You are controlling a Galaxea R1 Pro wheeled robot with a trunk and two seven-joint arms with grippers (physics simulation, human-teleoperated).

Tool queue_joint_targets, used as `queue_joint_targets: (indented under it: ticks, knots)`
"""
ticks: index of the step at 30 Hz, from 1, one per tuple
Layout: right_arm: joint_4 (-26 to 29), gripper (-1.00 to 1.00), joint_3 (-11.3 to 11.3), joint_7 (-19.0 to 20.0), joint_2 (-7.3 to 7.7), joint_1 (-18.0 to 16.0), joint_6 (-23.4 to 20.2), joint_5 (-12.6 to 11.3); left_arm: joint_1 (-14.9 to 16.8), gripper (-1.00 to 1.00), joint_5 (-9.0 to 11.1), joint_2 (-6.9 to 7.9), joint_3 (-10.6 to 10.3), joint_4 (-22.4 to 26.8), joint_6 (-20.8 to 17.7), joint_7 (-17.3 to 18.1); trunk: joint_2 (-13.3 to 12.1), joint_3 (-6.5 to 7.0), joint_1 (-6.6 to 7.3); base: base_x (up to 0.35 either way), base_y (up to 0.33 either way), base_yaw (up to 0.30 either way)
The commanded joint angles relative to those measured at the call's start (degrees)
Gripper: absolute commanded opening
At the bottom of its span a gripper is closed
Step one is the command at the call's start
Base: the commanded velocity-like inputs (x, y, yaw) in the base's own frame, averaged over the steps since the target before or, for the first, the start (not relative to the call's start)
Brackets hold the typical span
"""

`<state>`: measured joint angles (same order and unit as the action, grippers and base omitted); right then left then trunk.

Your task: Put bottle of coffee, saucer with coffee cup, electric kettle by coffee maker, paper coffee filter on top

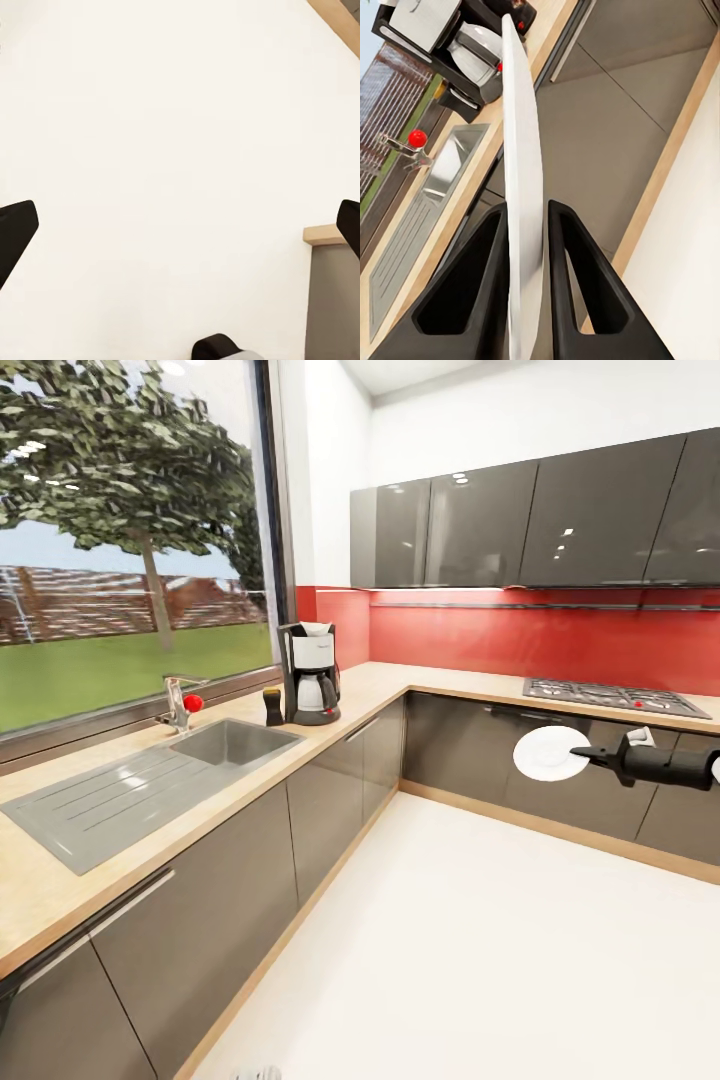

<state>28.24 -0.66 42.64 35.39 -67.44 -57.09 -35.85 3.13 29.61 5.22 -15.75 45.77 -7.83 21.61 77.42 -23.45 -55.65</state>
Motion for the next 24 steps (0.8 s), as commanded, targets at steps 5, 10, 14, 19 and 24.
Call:
queue_joint_targets:
  ticks: [5, 10, 14, 19, 24]
  knots:
    - [-0.03, -1.0, -0.05, 0.33, 0.03, -0.06, -0.21, -0.01, 0.03, 1.0, 0.62, 0.05, -0.15, 0.02, -0.43, 0.02, 0.04, -0.07, 0.0, 0.0, 0.0, 0.0]
    - [-0.06, -1.0, -0.05, 0.32, 0.03, -0.06, -0.21, 0.0, 0.03, 1.0, 0.62, 0.05, -0.16, 0.01, -0.43, 0.02, 0.04, -0.07, 0.0, 0.052, -0.022, 0.0]
    - [-0.16, -1.0, -0.05, 0.27, 0.03, -0.06, -0.21, 0.97, 0.03, 1.0, 0.62, 0.05, -0.16, -0.04, -0.43, 0.01, 0.04, -0.07, 0.0, 0.252, -0.123, 0.0]
    - [-0.2, -1.0, 0.01, 0.28, 0.03, -0.06, -0.15, 4.1, 0.03, 1.0, 0.62, 0.05, -0.16, -0.48, -0.43, -0.03, 0.04, -0.07, 0.0, 0.292, -0.144, 0.0]
    - [-0.2, -1.0, 0.03, 0.27, 0.02, -0.06, -0.13, 4.48, 0.03, 1.0, 0.62, 0.0, -0.16, -0.89, -0.5, -0.11, 0.04, -0.07, 0.0, 0.299, -0.148, 0.0]
